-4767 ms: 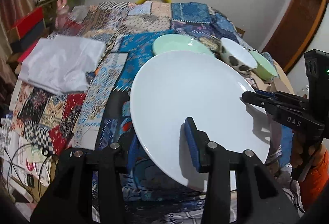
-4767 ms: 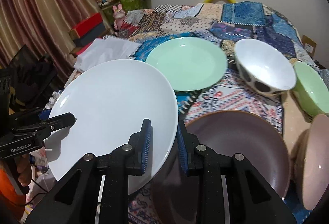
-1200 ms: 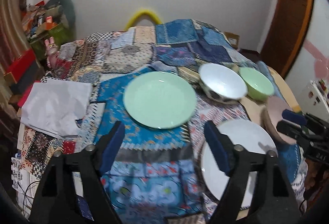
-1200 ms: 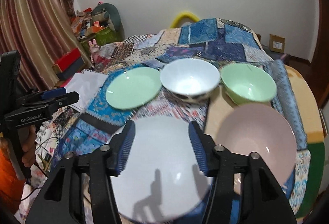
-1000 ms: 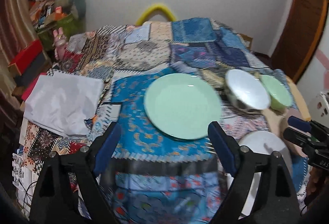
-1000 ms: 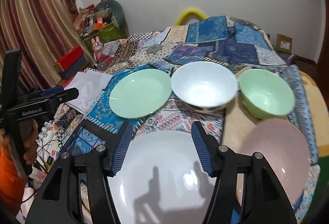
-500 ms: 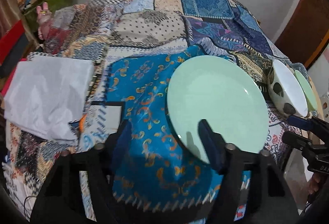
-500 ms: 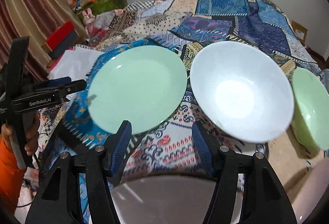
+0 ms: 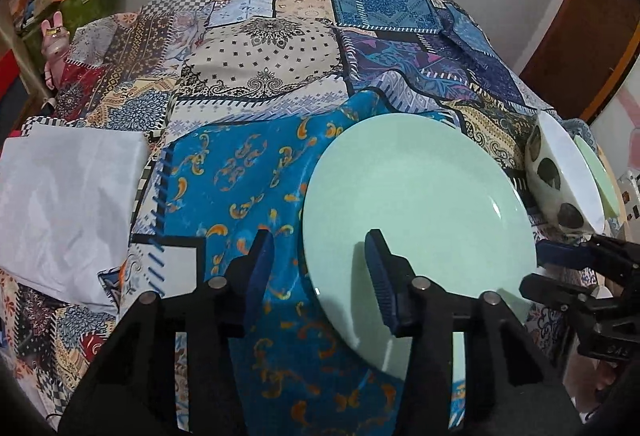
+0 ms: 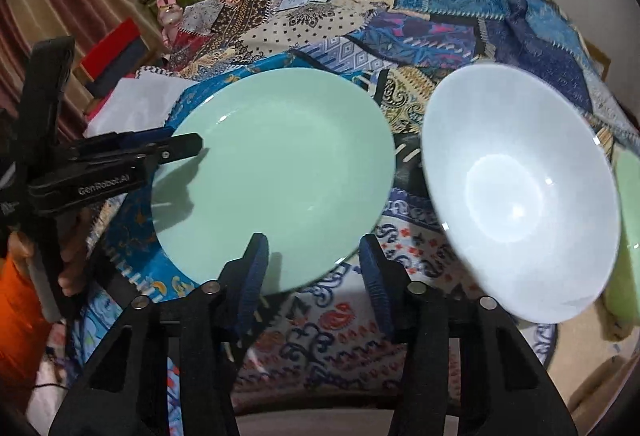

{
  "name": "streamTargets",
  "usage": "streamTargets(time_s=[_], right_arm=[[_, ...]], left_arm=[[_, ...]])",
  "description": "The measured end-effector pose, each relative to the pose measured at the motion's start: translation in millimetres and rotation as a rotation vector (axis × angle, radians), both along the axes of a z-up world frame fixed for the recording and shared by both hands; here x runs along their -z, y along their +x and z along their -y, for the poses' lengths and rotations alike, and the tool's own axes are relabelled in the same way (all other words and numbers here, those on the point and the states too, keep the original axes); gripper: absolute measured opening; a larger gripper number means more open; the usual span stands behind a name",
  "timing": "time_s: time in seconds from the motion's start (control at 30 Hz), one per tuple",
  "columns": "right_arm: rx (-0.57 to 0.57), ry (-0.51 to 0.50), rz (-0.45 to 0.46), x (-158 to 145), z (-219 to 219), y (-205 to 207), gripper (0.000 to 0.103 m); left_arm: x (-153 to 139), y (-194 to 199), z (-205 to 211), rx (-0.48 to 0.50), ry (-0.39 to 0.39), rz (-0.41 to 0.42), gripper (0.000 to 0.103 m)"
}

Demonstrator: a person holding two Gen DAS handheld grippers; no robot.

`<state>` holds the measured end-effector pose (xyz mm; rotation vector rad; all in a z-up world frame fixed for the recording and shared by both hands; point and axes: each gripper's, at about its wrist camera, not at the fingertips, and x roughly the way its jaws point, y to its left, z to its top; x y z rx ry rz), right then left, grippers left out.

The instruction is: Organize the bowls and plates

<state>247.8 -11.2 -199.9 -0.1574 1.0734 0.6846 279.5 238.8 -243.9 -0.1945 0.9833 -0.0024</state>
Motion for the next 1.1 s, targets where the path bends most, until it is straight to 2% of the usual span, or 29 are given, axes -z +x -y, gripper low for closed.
streamTargets(time_s=[0.1, 0.23, 0.5, 0.73, 0.83, 0.97, 1.1], right_arm=[[0.039, 0.020, -0.032, 6, 3, 8, 0.039], [0.059, 0.044, -0.066, 9, 4, 13, 0.038], [-0.012, 0.029, -0.079, 6, -5, -1, 0.038], [-0.100, 0.022, -0.105, 5, -10, -21, 0.035], [-0.087, 0.011, -0.105, 8, -10, -17, 0.026], [-0.047, 0.000, -0.097, 9, -11, -4, 0.025], [-0.056, -0.007, -0.105, 14, -17, 3, 0.024]], left_arm=[[1, 0, 3, 0.011, 0.001, 0.008, 0.044], [-6, -8, 8, 0.040, 0.003, 0.023, 0.040], [-10, -48, 2, 0.026, 0.003, -0.025, 0.040], [-11, -95, 1, 0.036, -0.039, -0.065, 0.040], [-9, -95, 4, 0.031, -0.019, -0.085, 0.040], [-1, -86, 1, 0.007, -0.024, -0.095, 0.041], [2, -81, -2, 0.005, -0.056, -0.087, 0.042]])
